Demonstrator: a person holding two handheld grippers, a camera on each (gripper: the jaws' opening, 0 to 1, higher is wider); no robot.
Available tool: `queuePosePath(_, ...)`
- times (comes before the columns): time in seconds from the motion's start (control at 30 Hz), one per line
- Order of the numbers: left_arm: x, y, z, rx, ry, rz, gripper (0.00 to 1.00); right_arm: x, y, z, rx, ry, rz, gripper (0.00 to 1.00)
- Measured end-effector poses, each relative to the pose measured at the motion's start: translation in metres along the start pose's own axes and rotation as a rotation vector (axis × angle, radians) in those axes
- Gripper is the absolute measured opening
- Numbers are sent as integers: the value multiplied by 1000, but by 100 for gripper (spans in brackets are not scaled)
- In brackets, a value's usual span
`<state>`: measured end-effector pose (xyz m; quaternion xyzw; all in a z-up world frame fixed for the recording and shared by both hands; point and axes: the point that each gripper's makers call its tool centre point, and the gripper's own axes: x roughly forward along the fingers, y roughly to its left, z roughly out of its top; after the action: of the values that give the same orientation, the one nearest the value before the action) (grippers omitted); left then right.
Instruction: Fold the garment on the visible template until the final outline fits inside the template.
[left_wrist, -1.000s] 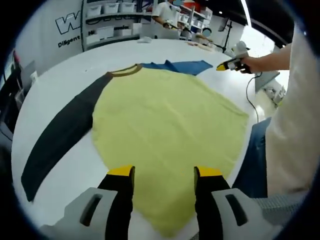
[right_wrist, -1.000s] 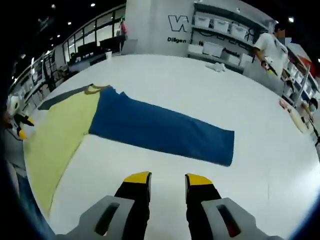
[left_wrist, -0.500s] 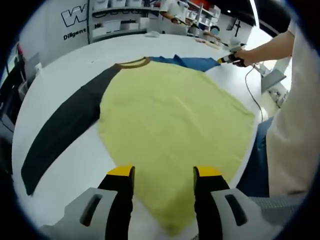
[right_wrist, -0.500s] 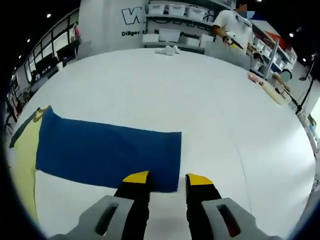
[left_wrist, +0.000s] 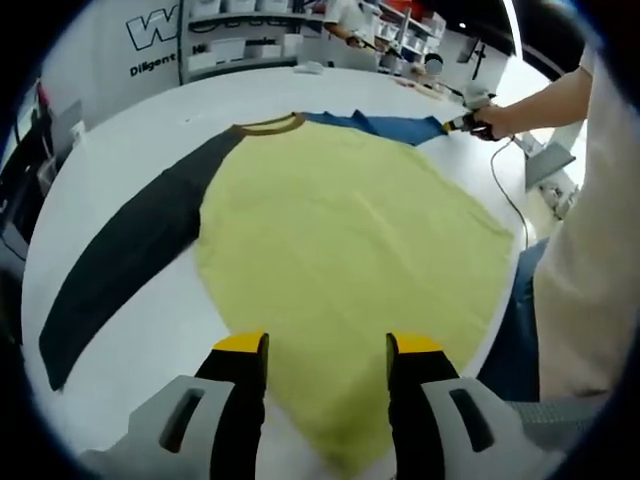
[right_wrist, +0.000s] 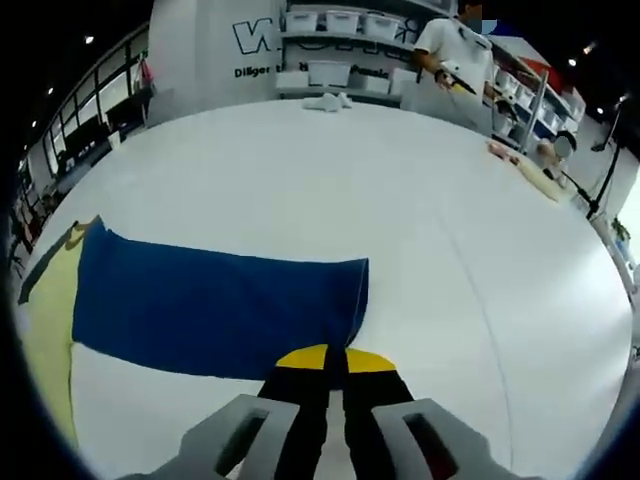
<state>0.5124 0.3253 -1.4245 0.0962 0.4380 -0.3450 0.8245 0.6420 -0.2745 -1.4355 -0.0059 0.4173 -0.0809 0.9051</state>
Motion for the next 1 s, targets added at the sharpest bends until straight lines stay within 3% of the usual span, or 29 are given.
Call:
queuePosePath(0.33,0,-4,1,6,-12,-2,49,-29,1,-32,77,28,-49,0)
queuePosePath(0.5,0,-6,2,15,-18,-1,49,-35,2,-38,97,32,-43,0)
queuePosePath(1.0,-3,-8,4,24,-36,7,51,-53,0,-26,131,-48,-25,0)
